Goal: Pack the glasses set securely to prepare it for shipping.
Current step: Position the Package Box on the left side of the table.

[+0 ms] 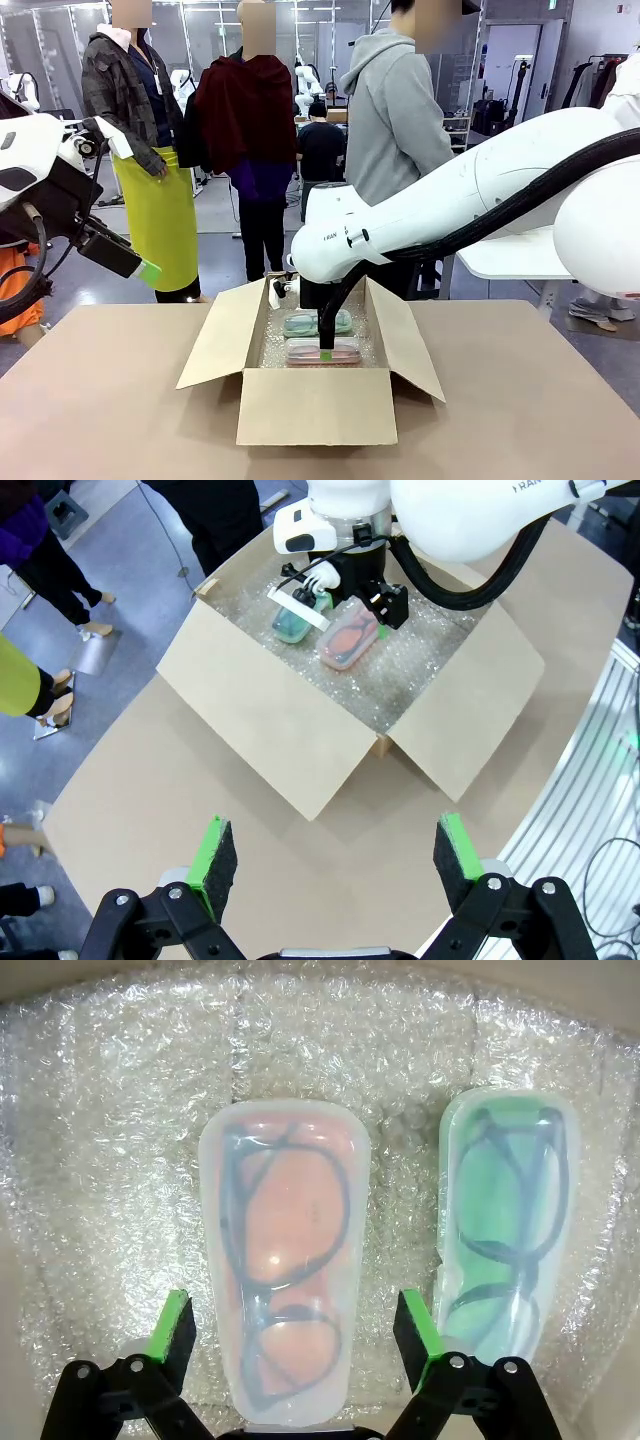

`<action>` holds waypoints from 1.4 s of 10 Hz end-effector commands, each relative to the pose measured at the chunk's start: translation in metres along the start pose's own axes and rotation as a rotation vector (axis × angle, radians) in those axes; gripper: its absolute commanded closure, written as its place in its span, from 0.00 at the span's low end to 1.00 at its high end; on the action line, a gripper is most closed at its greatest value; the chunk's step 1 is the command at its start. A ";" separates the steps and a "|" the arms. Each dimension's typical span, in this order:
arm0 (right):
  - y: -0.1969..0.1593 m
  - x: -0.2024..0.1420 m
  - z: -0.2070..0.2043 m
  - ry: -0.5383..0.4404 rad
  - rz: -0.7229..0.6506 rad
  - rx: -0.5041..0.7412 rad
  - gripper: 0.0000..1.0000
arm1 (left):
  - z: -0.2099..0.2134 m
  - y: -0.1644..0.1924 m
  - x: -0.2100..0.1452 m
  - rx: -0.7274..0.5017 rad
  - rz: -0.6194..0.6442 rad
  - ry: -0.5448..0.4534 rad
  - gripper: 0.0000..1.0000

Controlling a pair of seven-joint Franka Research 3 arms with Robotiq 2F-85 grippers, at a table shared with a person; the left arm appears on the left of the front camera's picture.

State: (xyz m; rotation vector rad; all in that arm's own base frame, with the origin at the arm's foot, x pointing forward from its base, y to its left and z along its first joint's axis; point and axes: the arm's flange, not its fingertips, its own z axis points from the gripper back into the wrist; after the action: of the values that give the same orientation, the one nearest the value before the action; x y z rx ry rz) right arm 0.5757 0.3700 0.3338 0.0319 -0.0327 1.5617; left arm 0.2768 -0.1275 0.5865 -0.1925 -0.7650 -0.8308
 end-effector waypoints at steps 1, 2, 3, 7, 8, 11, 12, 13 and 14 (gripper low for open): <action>0.002 0.000 0.000 0.004 0.002 0.000 0.00 | 0.000 0.000 0.000 0.003 -0.001 -0.006 0.00; 0.002 0.000 0.000 0.004 0.002 0.000 0.00 | 0.000 0.000 0.000 0.003 -0.001 -0.006 0.00; 0.002 0.000 0.000 0.004 0.002 0.000 0.00 | 0.000 0.000 0.000 0.003 -0.001 -0.006 0.00; 0.019 -0.013 0.072 -0.057 -0.118 -0.057 0.00 | 0.000 0.000 0.000 0.003 -0.001 -0.006 0.00; 0.031 -0.026 0.094 -0.094 -0.162 -0.069 0.00 | 0.000 0.000 0.000 0.003 -0.001 -0.006 0.00; 0.057 -0.081 0.141 -0.173 -0.317 -0.139 0.00 | 0.000 0.000 0.000 0.003 -0.001 -0.006 0.00; 0.067 -0.102 0.154 -0.225 -0.366 -0.153 0.00 | 0.000 0.000 0.000 0.003 -0.001 -0.006 0.00; 0.078 -0.125 0.166 -0.277 -0.415 -0.177 0.00 | 0.000 0.000 0.000 0.003 -0.001 -0.006 0.00; 0.089 -0.147 0.174 -0.307 -0.460 -0.201 0.00 | 0.000 0.000 0.000 0.003 -0.001 -0.006 0.00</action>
State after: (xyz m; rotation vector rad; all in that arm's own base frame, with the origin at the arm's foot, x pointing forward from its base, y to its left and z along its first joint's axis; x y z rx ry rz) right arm 0.5134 0.2356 0.5097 0.1094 -0.3329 1.1094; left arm 0.2767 -0.1275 0.5867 -0.1924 -0.7654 -0.8308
